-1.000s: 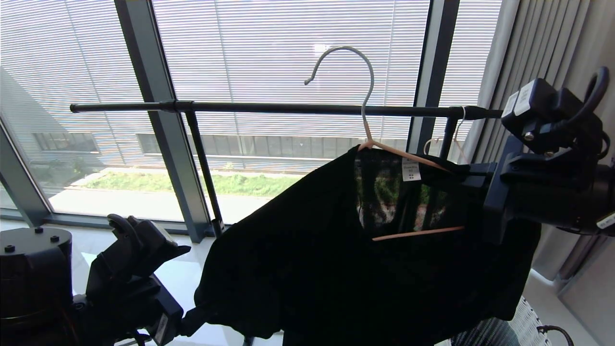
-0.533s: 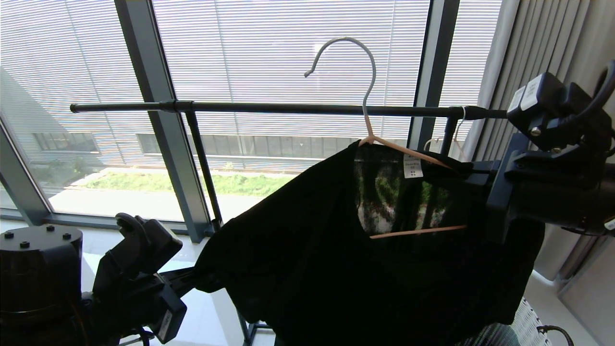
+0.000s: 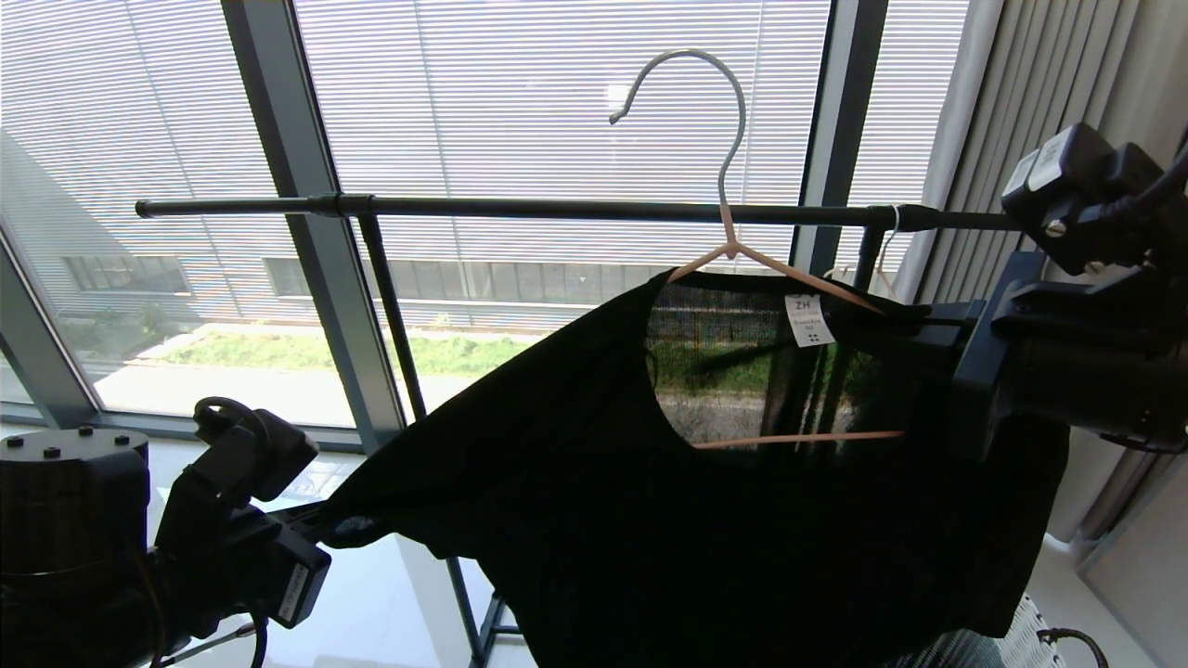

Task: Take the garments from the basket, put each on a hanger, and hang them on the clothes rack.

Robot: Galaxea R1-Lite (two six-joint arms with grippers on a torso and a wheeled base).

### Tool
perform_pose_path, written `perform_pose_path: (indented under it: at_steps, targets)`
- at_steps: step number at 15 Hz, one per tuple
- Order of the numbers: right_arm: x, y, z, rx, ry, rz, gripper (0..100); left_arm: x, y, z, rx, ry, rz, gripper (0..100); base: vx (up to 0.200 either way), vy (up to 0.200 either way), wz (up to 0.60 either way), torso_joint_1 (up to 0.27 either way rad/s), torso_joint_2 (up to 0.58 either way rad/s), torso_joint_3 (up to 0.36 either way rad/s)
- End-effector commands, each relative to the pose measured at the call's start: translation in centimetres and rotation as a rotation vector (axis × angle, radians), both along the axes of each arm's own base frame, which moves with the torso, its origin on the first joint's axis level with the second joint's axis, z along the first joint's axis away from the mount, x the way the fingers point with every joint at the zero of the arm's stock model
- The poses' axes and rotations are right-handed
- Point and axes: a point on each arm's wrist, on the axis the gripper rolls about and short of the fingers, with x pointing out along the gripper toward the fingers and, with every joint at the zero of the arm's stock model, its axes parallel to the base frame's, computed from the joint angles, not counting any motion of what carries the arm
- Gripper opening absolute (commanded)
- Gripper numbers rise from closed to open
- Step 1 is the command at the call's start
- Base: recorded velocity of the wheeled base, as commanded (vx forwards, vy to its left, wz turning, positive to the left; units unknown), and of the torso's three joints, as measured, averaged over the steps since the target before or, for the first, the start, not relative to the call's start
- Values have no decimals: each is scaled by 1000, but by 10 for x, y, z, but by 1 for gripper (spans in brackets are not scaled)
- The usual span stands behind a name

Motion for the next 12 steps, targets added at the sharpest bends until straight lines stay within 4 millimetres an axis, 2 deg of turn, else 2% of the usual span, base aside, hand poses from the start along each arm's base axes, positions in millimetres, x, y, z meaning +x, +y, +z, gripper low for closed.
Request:
perform_pose_path:
  at_steps: [1, 7, 9, 12]
  targets:
    - [0, 0, 0, 0, 0, 1, 0, -3, -1, 4, -4, -20, -9, 100, 0, 0, 0, 0, 0, 0]
    - [-1, -4, -12, 18, 30, -43, 0, -18, 6, 20, -97, -103, 105, 100, 0, 0, 0, 0, 0, 0]
    - [-3, -8, -18, 58, 67, -132, 0, -21, 16, 26, -37, -157, 290, 100, 0, 0, 0, 0, 0, 0]
    - [-6, -16, -25, 92, 119, -195, 0, -25, 22, 39, -26, -232, 418, 100, 0, 0, 0, 0, 0, 0]
